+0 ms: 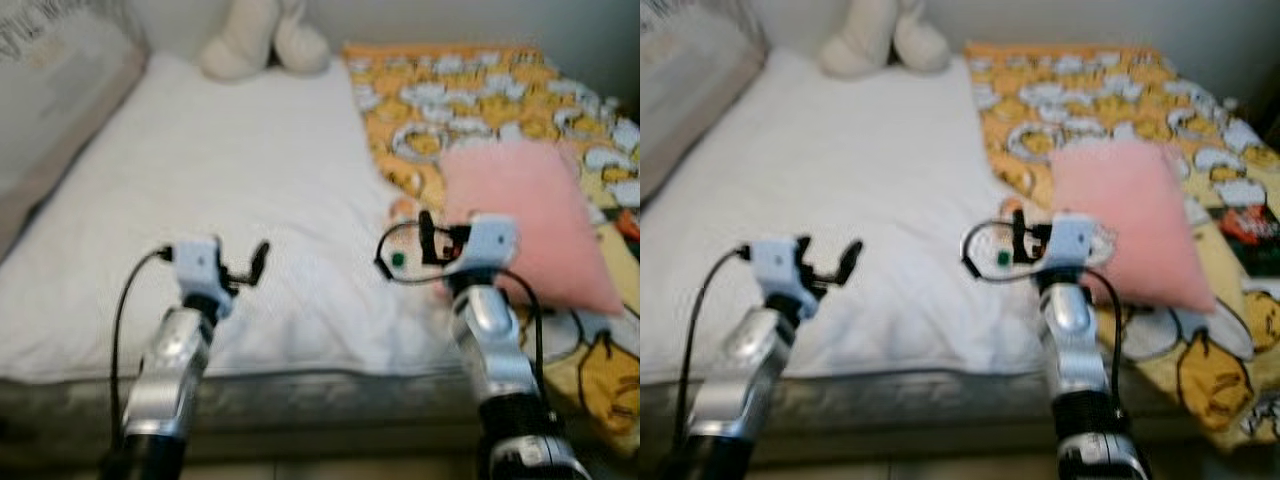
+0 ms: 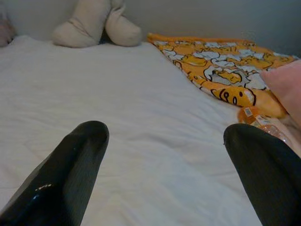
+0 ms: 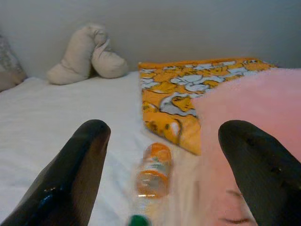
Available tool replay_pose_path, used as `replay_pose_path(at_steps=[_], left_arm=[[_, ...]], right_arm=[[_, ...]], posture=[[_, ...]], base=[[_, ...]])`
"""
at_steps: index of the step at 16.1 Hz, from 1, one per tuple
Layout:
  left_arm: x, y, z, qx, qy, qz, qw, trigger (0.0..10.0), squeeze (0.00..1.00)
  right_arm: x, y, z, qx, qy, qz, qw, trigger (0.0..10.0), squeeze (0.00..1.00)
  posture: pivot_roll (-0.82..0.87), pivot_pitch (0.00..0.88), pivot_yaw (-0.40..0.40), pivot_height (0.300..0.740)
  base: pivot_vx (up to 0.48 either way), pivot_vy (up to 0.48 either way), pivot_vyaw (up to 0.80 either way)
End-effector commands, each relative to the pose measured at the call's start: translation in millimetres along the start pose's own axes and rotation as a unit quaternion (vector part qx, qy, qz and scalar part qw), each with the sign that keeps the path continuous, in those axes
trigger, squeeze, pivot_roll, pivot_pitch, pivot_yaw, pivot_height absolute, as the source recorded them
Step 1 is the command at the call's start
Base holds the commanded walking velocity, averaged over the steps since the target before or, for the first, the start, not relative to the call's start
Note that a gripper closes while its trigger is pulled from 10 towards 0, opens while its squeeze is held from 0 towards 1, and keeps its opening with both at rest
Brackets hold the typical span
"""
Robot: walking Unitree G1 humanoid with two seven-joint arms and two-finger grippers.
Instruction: Clean up the room
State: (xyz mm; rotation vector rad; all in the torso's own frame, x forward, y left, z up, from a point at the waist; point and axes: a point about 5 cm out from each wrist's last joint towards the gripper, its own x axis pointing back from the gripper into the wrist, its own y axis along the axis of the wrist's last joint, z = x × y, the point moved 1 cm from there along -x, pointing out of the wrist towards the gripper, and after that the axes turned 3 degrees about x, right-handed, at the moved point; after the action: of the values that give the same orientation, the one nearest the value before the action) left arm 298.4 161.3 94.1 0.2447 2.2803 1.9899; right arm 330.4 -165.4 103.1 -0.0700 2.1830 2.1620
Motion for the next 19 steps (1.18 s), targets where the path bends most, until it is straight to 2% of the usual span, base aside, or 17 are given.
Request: replay_pose_path(at_steps=[1, 4, 7, 10, 13, 19], left_arm=[[-3.9, 2, -6.9, 0.007, -0.007, -0.001, 1.000, 10.0, 0.00], [-5.2, 2, -3.0, 0.010, 0.007, -0.002, 1.000, 10.0, 0.00], [-5.5, 2, 8.0, 0.036, 0.044, -0.001, 0.998, 10.0, 0.00], [-7.9, 5, 8.6, 0.025, 0.040, -0.002, 0.999, 10.0, 0.00], [-7.2, 9, -1.1, -0.004, 0.010, -0.014, 1.000, 10.0, 0.00], [-7.7, 8, -4.6, -0.004, -0.002, -0.015, 1.000, 10.0, 0.00]], right_arm=[[-0.3, -2, -5.3, -0.001, -0.006, 0.008, 1.000, 10.0, 0.00], [2.3, -4, -4.2, -0.003, -0.005, 0.009, 1.000, 10.0, 0.00], [4.7, -5, -4.2, -0.006, -0.009, 0.010, 1.000, 10.0, 0.00], [3.5, -4, -2.1, -0.005, -0.008, 0.008, 1.000, 10.0, 0.00], [-0.3, -1, -4.1, -0.005, -0.011, 0.005, 1.000, 10.0, 0.00], [-8.2, 0, -6.0, -0.005, -0.018, 0.009, 1.000, 10.0, 0.00]], posture=[[-0.09, 0.000, 0.032, 0.740], [-0.09, 0.000, 0.033, 0.740], [-0.09, 0.000, 0.035, 0.740], [-0.10, 0.000, 0.043, 0.740], [-0.09, 0.000, 0.041, 0.740], [-0.08, 0.000, 0.039, 0.740]], base=[[0.000, 0.000, 0.00], [0.000, 0.000, 0.00], [0.000, 0.000, 0.00], [0.000, 0.000, 0.00], [0.387, 0.000, 0.00], [0.480, 0.000, 0.00]])
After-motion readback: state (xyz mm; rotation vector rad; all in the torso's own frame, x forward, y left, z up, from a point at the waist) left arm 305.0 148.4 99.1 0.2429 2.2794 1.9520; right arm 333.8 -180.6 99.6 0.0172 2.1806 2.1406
